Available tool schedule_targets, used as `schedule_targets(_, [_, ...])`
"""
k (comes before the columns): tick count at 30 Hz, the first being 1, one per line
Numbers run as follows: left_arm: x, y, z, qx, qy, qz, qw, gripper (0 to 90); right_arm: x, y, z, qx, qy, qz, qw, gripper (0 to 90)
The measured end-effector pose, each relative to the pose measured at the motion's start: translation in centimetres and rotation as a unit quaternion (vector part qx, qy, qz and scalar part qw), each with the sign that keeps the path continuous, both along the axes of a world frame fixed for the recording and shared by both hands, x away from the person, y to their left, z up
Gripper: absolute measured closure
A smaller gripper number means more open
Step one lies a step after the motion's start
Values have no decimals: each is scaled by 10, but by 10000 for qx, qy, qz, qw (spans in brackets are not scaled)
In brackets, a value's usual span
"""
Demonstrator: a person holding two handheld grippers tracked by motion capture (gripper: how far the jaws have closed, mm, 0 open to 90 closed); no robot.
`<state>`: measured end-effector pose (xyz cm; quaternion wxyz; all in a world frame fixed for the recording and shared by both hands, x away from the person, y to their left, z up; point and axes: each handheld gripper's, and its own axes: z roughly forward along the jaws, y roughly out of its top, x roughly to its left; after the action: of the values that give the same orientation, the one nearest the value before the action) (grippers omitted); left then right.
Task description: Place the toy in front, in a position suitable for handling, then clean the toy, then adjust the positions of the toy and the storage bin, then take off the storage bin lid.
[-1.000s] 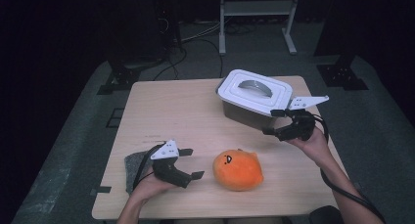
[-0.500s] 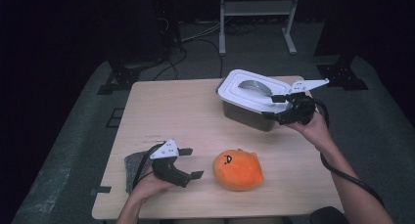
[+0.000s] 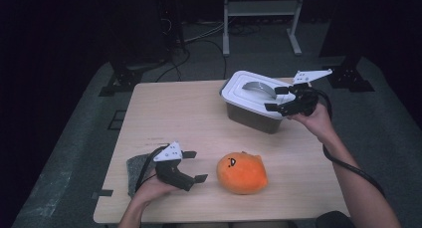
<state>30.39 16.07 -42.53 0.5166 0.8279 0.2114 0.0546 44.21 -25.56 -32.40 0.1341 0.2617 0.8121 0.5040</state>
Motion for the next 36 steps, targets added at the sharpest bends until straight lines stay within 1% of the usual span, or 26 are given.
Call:
schedule_targets(5, [0,1,1,-2,-3,12,10000,75,10,4,3,-83,-43,22,10000,155])
schedule_targets(7, [0,1,1,-6,2,5,10000,75,15,5,4,-70,-26,23,10000,155])
schedule_targets(12, [0,2,0,25,-7,-8,10000,76,25,7,1,-104,12,-15,9999,155])
schedule_targets(17, [0,2,1,-22,5,-13,10000,75,32,9,0,-62,18,-27,10000,155])
schedule_targets(23, [0,2,0,-1,14,-18,10000,75,41,10,-2,-62,17,-72,10000,155])
schedule_targets(28, [0,5,0,-13,21,2,10000,75,51,11,-4,-138,21,-153,9998,157])
schedule_targets(31, [1,6,1,-53,37,41,10000,75,60,11,-7,-189,37,-174,9997,162])
schedule_targets(33, [1,7,0,-20,26,51,10000,75,64,11,-8,-172,66,-201,9996,163])
schedule_targets(35, [2,6,-1,-36,56,57,10000,75,68,12,-9,-207,84,-205,9995,212])
schedule_targets(36, [2,6,-2,-34,70,52,10000,75,70,12,-9,-206,71,-185,9996,217])
